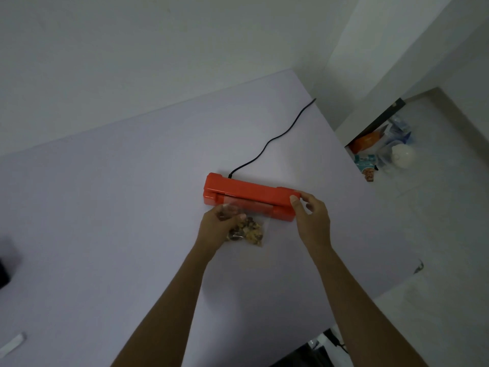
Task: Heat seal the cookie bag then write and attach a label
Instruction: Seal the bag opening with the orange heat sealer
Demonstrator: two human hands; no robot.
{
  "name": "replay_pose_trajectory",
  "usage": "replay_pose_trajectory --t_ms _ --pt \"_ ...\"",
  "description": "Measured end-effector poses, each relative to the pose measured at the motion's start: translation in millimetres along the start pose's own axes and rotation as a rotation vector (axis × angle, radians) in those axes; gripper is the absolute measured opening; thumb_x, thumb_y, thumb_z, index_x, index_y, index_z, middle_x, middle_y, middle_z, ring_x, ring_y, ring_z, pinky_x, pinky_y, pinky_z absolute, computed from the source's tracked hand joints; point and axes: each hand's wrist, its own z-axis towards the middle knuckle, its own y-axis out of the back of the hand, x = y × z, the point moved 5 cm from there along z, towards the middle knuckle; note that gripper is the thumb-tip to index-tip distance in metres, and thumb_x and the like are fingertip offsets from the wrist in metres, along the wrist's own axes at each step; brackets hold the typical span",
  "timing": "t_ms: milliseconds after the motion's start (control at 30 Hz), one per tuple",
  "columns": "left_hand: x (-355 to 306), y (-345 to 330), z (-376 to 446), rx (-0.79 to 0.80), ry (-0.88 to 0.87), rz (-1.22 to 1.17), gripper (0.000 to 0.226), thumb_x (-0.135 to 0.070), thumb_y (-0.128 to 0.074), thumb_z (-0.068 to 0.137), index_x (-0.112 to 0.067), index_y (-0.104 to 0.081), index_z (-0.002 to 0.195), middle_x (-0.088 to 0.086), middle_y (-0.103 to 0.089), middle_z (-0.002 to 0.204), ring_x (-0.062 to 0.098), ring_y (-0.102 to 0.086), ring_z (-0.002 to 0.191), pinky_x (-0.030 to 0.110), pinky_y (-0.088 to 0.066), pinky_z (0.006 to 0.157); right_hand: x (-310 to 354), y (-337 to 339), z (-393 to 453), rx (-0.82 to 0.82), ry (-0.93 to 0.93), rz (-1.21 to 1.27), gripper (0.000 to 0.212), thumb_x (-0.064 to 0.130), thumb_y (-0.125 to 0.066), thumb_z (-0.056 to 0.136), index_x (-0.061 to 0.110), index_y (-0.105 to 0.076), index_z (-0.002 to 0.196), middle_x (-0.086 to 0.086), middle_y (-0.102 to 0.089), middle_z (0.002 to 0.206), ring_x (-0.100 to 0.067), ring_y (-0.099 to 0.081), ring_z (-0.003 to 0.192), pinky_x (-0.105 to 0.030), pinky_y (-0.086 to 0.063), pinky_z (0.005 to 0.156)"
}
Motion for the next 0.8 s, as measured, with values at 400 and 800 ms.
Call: replay_pose_trajectory --t_ms 400,800 --pt "37.0 28.4 0.8 -0.019 0.122 -0.107 0.015 -0.009 -0.076 0.076 -0.005 -0.074 0.091 0.014 -0.074 0.094 0.023 -0.068 0.087 0.036 -0.055 0.089 1.1 -0.7 2.4 0.011 0.009 -0.002 0.028 0.036 -0.060 0.091 0.018 -0.065 0.112 0.006 -0.054 0.109 -0.009 -0.050 0.108 -0.023 -0.036 0.091" --pt "40.2 27.6 1.3 -0.054 0.129 -0.163 0.011 -0.008 -0.074 0.078 -0.009 -0.075 0.088 0.005 -0.075 0.087 0.014 -0.069 0.079 0.018 -0.056 0.071 -5.8 -2.9 7.3 0.057 0.017 -0.016 0.028 0.041 -0.057 0.092 0.020 -0.063 0.110 -0.002 -0.064 0.113 -0.015 -0.057 0.106 -0.024 -0.040 0.084"
